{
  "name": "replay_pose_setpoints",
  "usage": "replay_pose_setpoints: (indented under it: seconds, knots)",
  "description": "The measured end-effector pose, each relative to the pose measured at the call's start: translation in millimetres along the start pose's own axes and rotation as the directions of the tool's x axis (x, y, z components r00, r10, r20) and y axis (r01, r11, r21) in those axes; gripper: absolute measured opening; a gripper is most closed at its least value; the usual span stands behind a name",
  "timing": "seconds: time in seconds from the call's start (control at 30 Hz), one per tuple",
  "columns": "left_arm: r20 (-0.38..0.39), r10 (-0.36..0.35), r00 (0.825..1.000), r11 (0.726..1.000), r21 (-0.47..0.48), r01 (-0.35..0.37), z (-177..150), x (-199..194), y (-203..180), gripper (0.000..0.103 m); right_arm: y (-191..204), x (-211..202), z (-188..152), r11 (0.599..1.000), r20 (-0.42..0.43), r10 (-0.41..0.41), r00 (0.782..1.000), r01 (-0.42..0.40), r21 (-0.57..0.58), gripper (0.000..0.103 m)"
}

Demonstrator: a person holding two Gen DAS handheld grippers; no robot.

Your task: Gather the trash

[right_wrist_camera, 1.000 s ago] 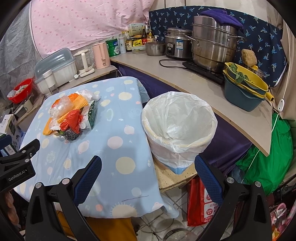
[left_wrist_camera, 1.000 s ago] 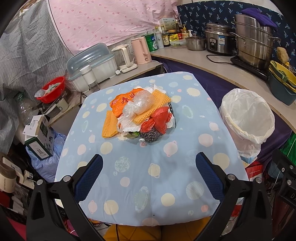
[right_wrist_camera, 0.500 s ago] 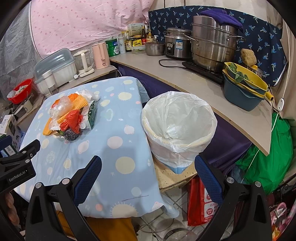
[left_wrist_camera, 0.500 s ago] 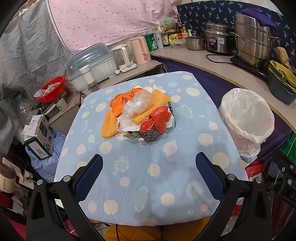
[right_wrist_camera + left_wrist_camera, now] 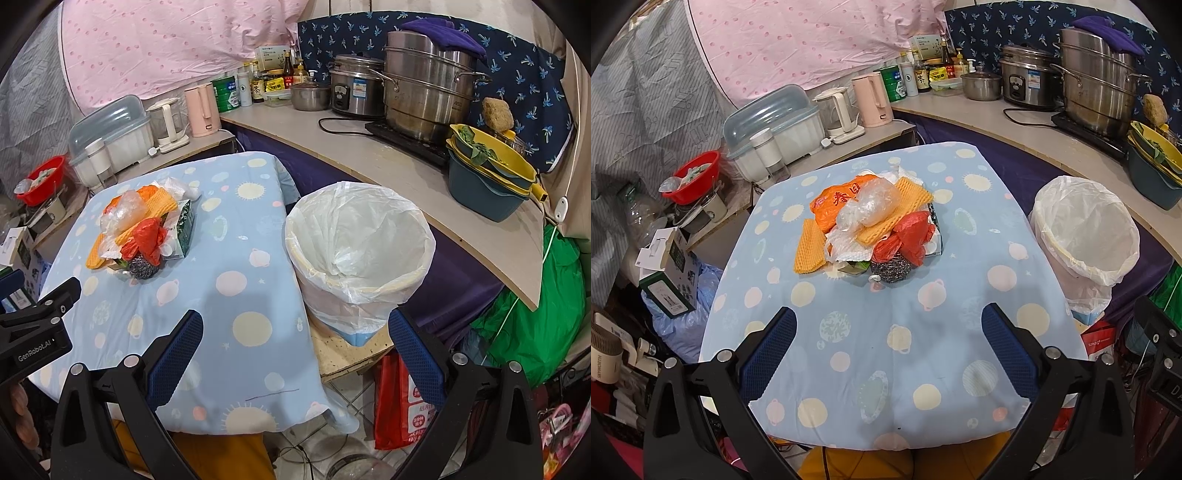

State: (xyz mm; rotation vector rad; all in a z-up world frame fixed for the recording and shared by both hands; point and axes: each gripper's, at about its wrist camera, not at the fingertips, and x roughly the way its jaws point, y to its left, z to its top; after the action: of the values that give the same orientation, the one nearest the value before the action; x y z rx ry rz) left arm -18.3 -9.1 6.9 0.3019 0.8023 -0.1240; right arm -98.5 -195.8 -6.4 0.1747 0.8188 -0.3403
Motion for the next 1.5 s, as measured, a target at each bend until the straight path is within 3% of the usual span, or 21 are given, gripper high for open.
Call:
replay_pose_setpoints:
  seconds: [0.9,1.17,1.5]
  knots:
    - [-0.014,-0.019,1.0,1.0,-0.025,0.019,-3.2,11.2,12.6,0.096,12.9,5.7,2.4,1.0,-0.008,-0.007,1.0,0.007,-0.008,0.096]
    - [-0.028,-0.044,0.999,0.996,-0.078,0.042,5.0,34.7,37.9,0.096,30.8,25.6,9.9,1.0,-0.024,0.013,1.0,-0.013,-0.01,0.096]
    - [-0.064,-0.034,0.997,0.985,-0.172,0.022,17.6,83.1,96.5,0.096,96.1,71.8,29.9,0.995,-0.033,0.093,0.995,-0.094,-0.044,0.096]
